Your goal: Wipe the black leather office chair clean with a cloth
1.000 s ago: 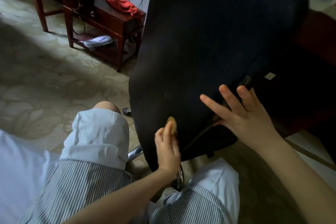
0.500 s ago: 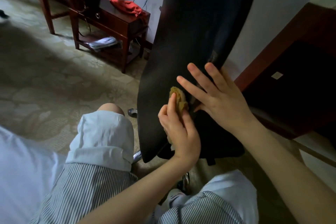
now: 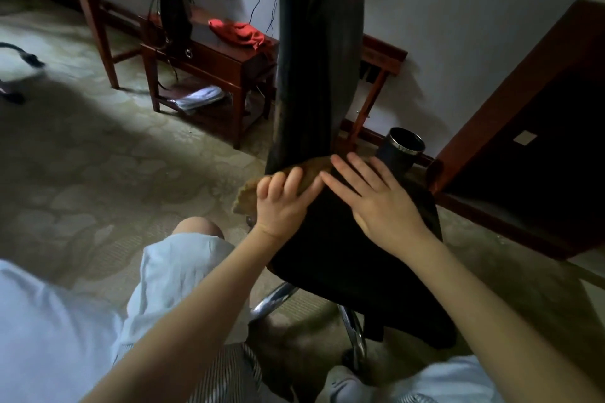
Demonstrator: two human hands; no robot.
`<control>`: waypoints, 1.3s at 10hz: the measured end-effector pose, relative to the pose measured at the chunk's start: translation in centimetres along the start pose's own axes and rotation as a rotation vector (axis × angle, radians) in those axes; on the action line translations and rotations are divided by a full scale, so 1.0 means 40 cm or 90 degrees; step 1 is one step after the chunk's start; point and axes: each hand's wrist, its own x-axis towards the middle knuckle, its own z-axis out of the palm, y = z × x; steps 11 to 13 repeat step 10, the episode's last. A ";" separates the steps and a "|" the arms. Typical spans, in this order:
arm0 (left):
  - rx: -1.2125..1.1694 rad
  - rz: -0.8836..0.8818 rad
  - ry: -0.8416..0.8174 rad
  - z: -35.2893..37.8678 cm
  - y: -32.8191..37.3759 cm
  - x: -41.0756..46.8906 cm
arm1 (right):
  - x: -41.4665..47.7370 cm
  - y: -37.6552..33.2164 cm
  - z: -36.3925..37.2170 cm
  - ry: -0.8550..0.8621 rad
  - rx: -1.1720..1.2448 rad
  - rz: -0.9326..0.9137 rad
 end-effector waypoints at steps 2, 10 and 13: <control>-0.029 -0.038 -0.151 0.101 -0.119 0.069 | 0.033 -0.031 0.077 -0.127 0.052 0.112; -0.268 0.201 -0.976 0.125 0.205 0.128 | -0.184 0.016 0.181 -0.386 0.382 0.466; -0.268 0.201 -0.976 0.125 0.205 0.128 | -0.184 0.016 0.181 -0.386 0.382 0.466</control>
